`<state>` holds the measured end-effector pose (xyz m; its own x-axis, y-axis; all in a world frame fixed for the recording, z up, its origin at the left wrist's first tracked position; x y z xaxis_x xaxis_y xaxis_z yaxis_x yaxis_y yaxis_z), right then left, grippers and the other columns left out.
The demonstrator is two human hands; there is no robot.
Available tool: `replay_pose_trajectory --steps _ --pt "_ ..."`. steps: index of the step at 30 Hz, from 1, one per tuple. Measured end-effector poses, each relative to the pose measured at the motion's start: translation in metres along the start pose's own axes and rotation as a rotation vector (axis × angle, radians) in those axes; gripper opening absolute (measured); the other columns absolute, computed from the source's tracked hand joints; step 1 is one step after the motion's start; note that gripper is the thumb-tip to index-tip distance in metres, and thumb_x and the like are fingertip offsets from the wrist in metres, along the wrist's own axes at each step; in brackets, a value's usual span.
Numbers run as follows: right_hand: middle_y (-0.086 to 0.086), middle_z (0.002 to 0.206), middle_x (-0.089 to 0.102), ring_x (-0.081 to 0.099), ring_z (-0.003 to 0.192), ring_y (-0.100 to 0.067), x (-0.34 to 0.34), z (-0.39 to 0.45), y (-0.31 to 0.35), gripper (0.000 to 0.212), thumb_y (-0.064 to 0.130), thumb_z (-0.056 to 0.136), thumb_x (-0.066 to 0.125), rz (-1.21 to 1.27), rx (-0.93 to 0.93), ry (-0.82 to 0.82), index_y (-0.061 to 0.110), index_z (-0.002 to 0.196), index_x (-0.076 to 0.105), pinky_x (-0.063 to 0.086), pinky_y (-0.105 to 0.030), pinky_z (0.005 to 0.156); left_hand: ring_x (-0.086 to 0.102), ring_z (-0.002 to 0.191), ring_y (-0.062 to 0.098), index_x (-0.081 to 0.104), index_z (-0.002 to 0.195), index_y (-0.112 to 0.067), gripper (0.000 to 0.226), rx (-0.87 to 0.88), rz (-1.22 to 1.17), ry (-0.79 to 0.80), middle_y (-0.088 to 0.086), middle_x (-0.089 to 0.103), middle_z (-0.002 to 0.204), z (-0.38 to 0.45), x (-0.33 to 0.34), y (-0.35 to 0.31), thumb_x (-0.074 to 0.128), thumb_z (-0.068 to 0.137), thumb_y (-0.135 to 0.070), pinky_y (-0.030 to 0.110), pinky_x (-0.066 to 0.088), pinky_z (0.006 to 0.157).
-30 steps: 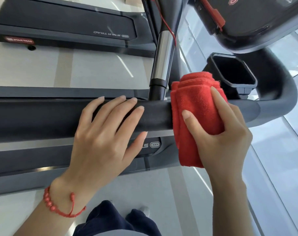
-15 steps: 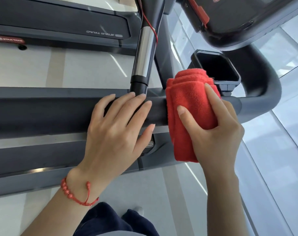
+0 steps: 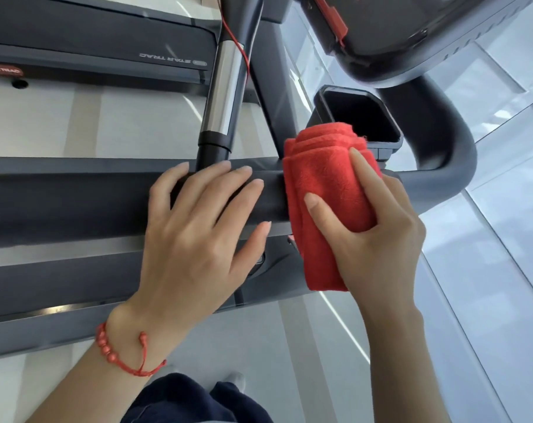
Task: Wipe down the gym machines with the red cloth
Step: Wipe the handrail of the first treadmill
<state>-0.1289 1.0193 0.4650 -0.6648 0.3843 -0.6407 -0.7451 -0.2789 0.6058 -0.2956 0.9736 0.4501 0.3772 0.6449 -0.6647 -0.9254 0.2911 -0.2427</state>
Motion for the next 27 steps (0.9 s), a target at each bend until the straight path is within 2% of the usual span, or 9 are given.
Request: replay_pose_trajectory --steps 3,9,16,23,25,27 --pt "0.010 0.105 0.057 0.050 0.092 0.005 -0.006 0.005 -0.010 0.059 0.042 0.070 0.071 0.017 -0.005 0.021 0.029 0.125 0.055 0.030 0.003 0.080 0.059 0.109 0.029 0.065 0.108 -0.002 0.031 0.023 -0.031 0.042 0.012 0.065 0.115 0.009 0.013 -0.018 0.052 0.091 -0.025 0.050 0.035 0.098" --pt "0.007 0.101 0.056 0.046 0.088 0.007 -0.028 0.019 -0.039 0.057 0.043 0.072 0.069 -0.014 0.065 -0.067 0.028 0.125 0.055 0.027 0.005 0.078 0.058 0.110 0.029 0.064 0.110 -0.003 0.031 0.033 -0.031 0.102 0.012 0.064 0.117 0.014 0.034 -0.033 0.051 0.092 -0.025 0.047 0.039 0.096" --pt "0.008 0.104 0.056 0.047 0.089 0.008 -0.019 0.013 -0.037 0.059 0.039 0.070 0.073 0.045 -0.045 0.010 0.024 0.124 0.056 0.031 0.004 0.079 0.060 0.106 0.028 0.066 0.105 -0.004 0.026 0.005 0.002 0.030 0.011 0.066 0.113 0.015 0.035 -0.034 0.053 0.091 -0.022 0.043 0.037 0.096" --pt "0.012 0.101 0.057 0.049 0.087 0.012 -0.041 0.030 -0.075 0.058 0.044 0.071 0.069 0.061 0.020 0.015 0.032 0.126 0.054 0.028 0.005 0.078 0.061 0.102 0.031 0.066 0.103 -0.002 0.027 -0.044 0.083 -0.013 0.014 0.067 0.107 0.015 0.038 -0.045 0.054 0.091 -0.022 0.046 0.036 0.096" --pt "0.016 0.099 0.058 0.050 0.088 0.018 -0.041 0.034 -0.079 0.058 0.044 0.070 0.071 0.110 0.012 0.058 0.036 0.125 0.054 0.030 0.004 0.077 0.060 0.103 0.031 0.066 0.104 -0.002 0.027 -0.049 0.101 -0.005 0.014 0.066 0.108 0.019 0.040 -0.049 0.054 0.091 -0.023 0.046 0.036 0.096" --pt "0.019 0.100 0.062 0.054 0.091 0.015 -0.042 0.040 -0.085 0.056 0.044 0.068 0.073 0.208 0.038 0.101 0.039 0.121 0.056 0.036 0.000 0.078 0.060 0.103 0.031 0.066 0.105 -0.002 0.028 -0.057 0.105 -0.008 0.014 0.066 0.108 0.024 0.040 -0.052 0.053 0.091 -0.023 0.046 0.036 0.096"
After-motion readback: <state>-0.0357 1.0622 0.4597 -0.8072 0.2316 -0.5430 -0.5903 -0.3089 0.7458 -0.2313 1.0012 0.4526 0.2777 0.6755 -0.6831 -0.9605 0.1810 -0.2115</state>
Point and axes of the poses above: each hand's wrist, its own z-axis towards the middle knuckle, its own x-axis out of the palm, y = z × x, the point moved 7 cm from there along z, towards the middle knuckle
